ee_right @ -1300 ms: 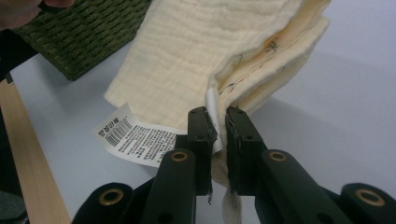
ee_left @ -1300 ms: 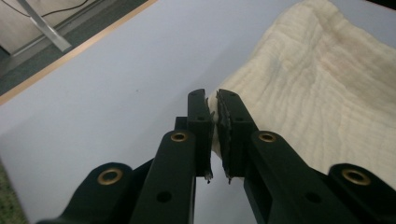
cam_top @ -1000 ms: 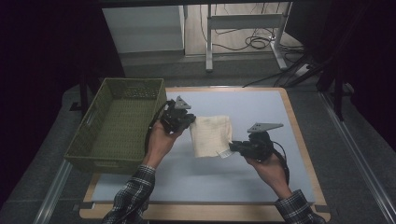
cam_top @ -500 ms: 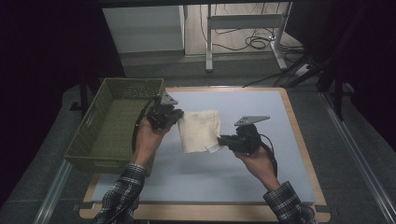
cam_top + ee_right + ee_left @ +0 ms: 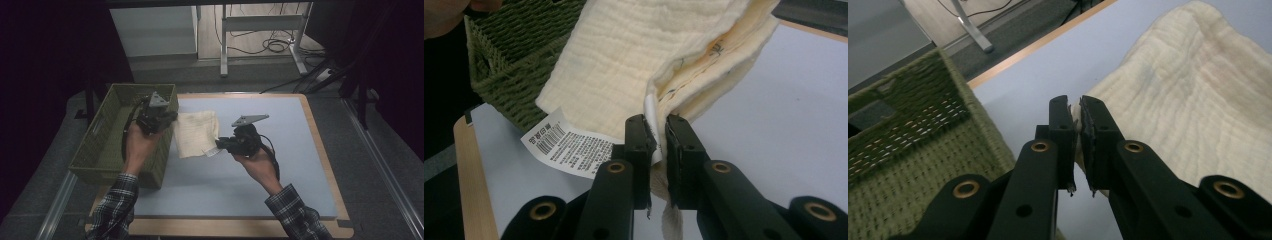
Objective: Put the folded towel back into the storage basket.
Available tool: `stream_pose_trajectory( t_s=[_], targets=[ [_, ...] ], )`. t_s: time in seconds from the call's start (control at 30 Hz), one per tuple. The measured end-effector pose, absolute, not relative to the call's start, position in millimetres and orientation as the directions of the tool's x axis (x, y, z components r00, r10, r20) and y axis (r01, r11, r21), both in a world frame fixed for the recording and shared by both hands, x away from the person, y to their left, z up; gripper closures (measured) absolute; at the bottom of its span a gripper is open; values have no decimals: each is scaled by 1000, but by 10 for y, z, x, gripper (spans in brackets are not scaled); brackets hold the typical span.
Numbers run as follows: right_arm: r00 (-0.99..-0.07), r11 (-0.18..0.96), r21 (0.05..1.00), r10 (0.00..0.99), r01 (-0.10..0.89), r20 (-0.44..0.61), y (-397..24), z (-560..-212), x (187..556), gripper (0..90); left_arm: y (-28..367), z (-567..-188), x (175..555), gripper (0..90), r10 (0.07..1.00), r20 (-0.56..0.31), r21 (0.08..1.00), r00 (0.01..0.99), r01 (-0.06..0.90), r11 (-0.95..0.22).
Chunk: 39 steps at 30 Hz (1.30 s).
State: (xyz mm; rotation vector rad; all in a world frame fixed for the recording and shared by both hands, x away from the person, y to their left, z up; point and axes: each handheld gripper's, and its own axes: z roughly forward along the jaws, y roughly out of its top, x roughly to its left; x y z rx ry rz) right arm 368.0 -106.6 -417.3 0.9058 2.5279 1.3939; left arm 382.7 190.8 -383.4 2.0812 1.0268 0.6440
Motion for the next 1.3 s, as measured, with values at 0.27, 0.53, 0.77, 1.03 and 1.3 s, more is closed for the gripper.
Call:
stream_pose_trajectory(
  t_s=[0.27, 0.53, 0.77, 1.03, 1.3],
  targets=[
    [-829, 398, 807, 527, 436, 187, -845, -4093, 3721, 809, 2128, -3740, 3786, 846, 841, 129, 781, 526, 468, -413],
    [-844, 395, 818, 501, 419, 190, -618, -3981, 3734, 809, 2362, -3643, 3733, 846, 863, 141, 787, 485, 474, -395],
    [-855, 397, 822, 481, 408, 192, -340, -3941, 3746, 809, 2580, -3619, 3691, 848, 882, 144, 789, 448, 486, -376],
    [-866, 409, 823, 465, 393, 183, -52, -3948, 3748, 808, 2833, -3591, 3634, 848, 904, 162, 787, 396, 501, -360],
    [-877, 429, 816, 444, 389, 184, 365, -4012, 3719, 808, 3094, -3657, 3585, 848, 922, 159, 778, 354, 530, -337]
  ],
)
